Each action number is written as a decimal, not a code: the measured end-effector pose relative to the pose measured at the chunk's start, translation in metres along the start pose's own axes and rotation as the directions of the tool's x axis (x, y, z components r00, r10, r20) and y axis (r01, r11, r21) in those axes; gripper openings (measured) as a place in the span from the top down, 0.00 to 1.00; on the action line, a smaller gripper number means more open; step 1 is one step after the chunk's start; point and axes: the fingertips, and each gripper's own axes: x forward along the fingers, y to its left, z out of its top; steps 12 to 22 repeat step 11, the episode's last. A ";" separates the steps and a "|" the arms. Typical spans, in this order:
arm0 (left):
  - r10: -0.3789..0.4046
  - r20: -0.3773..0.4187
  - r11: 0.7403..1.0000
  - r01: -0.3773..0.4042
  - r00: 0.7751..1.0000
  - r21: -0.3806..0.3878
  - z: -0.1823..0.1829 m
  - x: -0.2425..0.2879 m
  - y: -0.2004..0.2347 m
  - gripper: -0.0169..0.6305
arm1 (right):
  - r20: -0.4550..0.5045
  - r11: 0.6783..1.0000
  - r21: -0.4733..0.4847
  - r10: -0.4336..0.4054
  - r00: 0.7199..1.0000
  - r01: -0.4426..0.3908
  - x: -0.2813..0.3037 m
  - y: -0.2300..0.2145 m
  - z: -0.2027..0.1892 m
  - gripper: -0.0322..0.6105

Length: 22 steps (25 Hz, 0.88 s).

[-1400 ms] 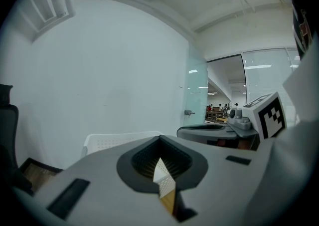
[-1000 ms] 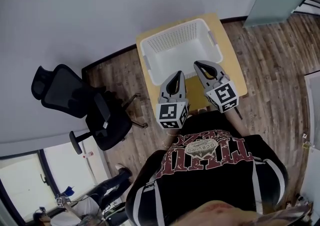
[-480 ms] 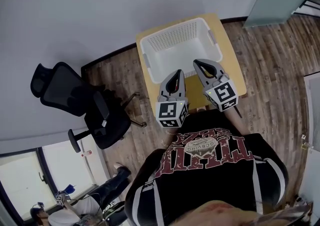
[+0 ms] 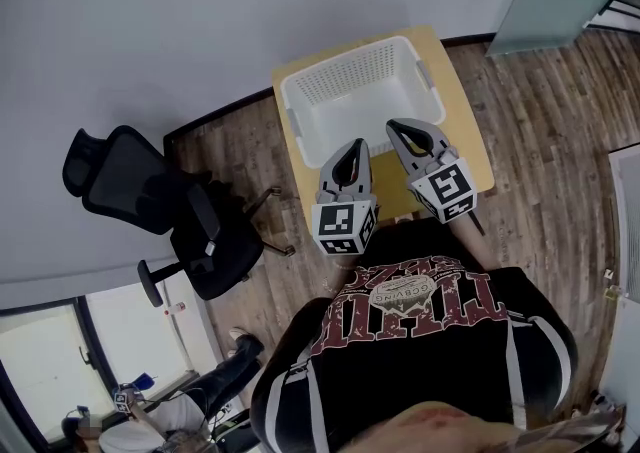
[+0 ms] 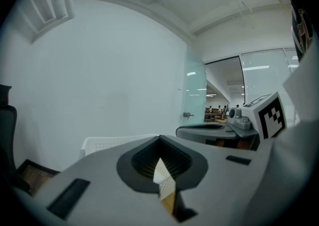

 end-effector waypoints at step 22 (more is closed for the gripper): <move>0.002 0.000 1.000 -0.002 1.000 0.001 -0.001 -0.003 -0.001 0.93 | -0.004 1.000 -0.006 0.010 1.000 -0.010 -0.001 0.006 0.000 0.93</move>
